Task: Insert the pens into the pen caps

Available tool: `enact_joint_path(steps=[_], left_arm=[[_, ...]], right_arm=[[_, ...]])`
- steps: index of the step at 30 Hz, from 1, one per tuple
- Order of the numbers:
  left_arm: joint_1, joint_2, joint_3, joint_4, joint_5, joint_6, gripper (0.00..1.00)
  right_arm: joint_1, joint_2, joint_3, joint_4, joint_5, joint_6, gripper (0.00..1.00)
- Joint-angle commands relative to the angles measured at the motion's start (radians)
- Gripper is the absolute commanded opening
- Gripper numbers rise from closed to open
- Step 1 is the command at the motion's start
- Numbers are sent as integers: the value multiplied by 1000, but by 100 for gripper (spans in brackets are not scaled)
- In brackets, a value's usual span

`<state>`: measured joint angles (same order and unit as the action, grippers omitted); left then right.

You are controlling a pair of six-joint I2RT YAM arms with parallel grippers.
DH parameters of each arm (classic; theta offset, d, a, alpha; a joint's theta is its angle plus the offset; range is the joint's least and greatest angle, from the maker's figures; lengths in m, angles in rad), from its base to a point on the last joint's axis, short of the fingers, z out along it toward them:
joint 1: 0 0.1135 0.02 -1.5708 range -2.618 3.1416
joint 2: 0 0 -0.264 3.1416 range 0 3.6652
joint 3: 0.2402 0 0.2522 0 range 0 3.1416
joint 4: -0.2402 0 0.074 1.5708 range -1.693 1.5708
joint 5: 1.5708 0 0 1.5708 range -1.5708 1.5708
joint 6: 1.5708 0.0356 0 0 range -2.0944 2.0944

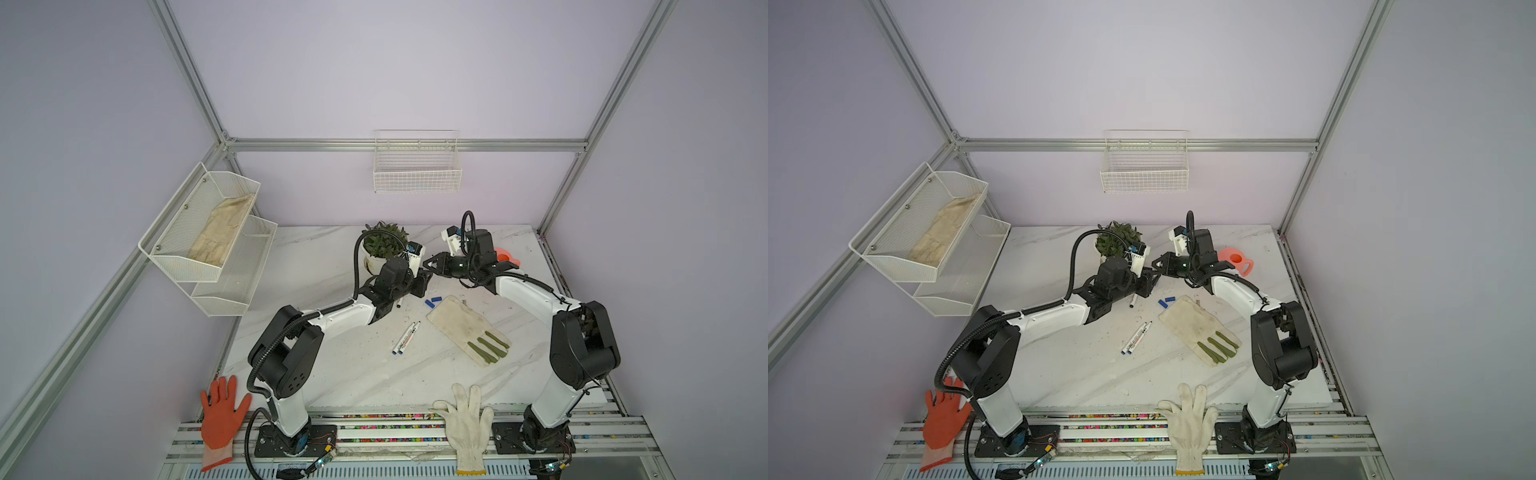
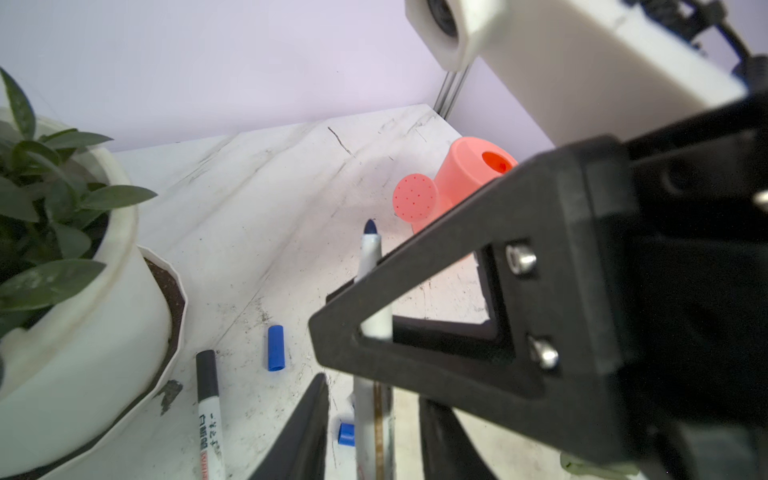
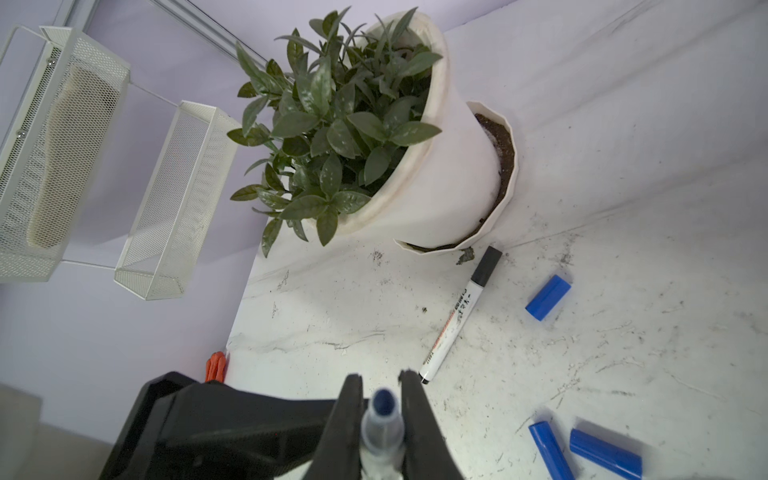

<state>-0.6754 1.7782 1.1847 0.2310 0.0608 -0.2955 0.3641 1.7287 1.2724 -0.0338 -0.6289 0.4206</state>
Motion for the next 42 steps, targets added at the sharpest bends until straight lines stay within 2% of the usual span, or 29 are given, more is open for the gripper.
enact_joint_path(steps=[1, 14, 18, 22, 24, 27, 31, 34, 42], left_arm=[[-4, -16, -34, 34, 20, 5, 37], [-4, 2, 3, 50, 89, -2, 30], [-4, -5, -2, 50, 116, -2, 22], [-4, -6, -6, 58, 141, -10, 1], [-1, -3, -11, 62, 143, -26, 0], [8, -2, -27, 43, 40, -92, 0], [21, -29, -80, 2, -139, -167, 0], [24, -58, -128, -6, -214, -196, 0], [32, -145, -246, 19, -286, -225, 0]], right_arm=[[-9, -56, -13, 17, -32, 10, 0], [-15, -67, -17, 20, -42, 12, 0], [-18, -67, -21, 19, -37, 17, 0], [-19, -61, -21, 18, -38, 16, 1], [-19, -55, -20, 15, -33, 19, 3], [-19, -32, -3, -27, 27, 20, 24], [-18, 14, 33, -87, 125, 9, 38], [-18, 72, 61, -113, 178, 10, 42], [11, 272, 214, -184, 282, 15, 43]])
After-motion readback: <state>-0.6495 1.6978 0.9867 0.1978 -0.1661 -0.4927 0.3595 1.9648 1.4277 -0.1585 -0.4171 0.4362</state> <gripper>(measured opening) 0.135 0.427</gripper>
